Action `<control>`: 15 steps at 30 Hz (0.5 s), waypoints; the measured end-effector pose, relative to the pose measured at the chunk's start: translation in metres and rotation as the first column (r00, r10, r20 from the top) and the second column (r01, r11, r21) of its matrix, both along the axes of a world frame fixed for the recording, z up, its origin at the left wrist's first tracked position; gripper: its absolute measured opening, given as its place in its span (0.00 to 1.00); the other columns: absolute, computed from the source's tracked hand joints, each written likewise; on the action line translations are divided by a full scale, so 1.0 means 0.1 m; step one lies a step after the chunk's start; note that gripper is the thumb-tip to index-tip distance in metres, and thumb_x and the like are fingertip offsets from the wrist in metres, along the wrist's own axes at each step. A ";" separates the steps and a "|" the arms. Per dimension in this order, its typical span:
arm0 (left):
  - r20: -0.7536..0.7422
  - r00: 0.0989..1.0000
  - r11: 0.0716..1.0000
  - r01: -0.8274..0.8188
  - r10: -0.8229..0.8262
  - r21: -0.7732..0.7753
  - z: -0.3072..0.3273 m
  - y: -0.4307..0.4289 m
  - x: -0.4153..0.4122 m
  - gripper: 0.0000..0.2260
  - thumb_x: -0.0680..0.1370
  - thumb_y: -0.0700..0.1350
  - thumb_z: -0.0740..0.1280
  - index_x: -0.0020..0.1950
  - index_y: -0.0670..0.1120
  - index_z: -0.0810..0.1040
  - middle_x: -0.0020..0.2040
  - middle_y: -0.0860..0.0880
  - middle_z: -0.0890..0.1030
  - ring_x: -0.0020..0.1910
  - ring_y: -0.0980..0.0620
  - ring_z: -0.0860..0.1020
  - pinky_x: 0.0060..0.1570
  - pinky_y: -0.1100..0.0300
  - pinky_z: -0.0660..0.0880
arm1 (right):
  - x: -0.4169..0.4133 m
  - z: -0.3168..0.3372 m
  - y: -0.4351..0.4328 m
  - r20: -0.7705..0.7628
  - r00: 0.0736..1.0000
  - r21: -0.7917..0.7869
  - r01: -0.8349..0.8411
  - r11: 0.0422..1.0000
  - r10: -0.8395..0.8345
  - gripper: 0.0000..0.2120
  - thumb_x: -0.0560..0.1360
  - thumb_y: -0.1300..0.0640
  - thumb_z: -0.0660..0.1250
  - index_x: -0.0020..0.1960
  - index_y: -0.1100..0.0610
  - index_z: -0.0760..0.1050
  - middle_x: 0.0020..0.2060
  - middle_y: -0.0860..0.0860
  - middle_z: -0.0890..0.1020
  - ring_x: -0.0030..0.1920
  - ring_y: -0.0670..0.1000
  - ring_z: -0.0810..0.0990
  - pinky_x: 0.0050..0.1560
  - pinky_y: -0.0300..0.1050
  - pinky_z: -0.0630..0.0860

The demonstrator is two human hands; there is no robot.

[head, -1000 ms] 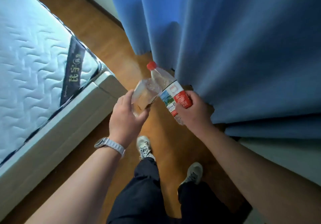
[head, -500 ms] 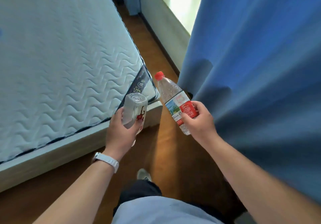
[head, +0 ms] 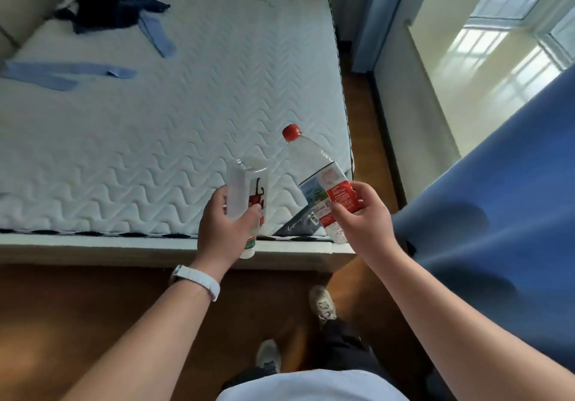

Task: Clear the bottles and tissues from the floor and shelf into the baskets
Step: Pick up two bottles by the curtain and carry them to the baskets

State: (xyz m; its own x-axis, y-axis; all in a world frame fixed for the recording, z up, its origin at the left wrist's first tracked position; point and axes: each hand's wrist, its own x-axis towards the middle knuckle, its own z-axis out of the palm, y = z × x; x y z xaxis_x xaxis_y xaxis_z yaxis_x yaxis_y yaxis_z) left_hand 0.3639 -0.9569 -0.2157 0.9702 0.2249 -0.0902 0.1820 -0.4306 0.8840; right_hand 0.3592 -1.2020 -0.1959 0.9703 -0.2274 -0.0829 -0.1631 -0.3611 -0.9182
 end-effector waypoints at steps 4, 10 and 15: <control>-0.008 0.988 0.988 -0.156 0.156 -0.024 0.15 0.11 0.05 0.16 0.69 0.63 0.71 0.51 0.77 0.68 0.48 0.73 0.76 0.47 0.73 0.75 0.41 0.65 0.73 | 0.50 0.01 0.16 -0.022 0.988 0.042 -0.155 0.987 0.156 0.16 0.72 0.54 0.73 0.55 0.43 0.73 0.45 0.43 0.81 0.43 0.42 0.82 0.38 0.37 0.79; 0.024 0.885 0.884 -0.462 0.465 -0.071 0.34 0.37 0.10 0.17 0.66 0.64 0.72 0.50 0.76 0.70 0.49 0.71 0.78 0.49 0.71 0.77 0.42 0.64 0.74 | 1.22 0.21 0.51 0.019 0.913 0.006 -0.407 0.914 0.406 0.15 0.71 0.53 0.72 0.53 0.43 0.73 0.41 0.41 0.80 0.37 0.35 0.77 0.29 0.28 0.70; 0.032 0.740 0.734 -0.661 0.672 -0.154 0.44 0.44 -0.28 0.17 0.69 0.56 0.75 0.51 0.74 0.72 0.48 0.70 0.80 0.48 0.70 0.79 0.35 0.71 0.76 | 1.26 0.24 0.99 0.039 0.795 0.019 -0.607 0.795 0.606 0.14 0.70 0.54 0.72 0.49 0.40 0.72 0.37 0.38 0.79 0.36 0.34 0.77 0.30 0.26 0.68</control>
State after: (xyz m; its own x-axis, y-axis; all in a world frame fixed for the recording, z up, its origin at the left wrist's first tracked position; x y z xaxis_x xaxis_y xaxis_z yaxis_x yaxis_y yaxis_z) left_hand 0.3364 -0.9129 -0.1712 0.5804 0.8090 -0.0929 0.3069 -0.1116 0.9452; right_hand 0.4856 -1.1029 -0.1722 0.9106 0.4104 -0.0494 0.1074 -0.3503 -0.9305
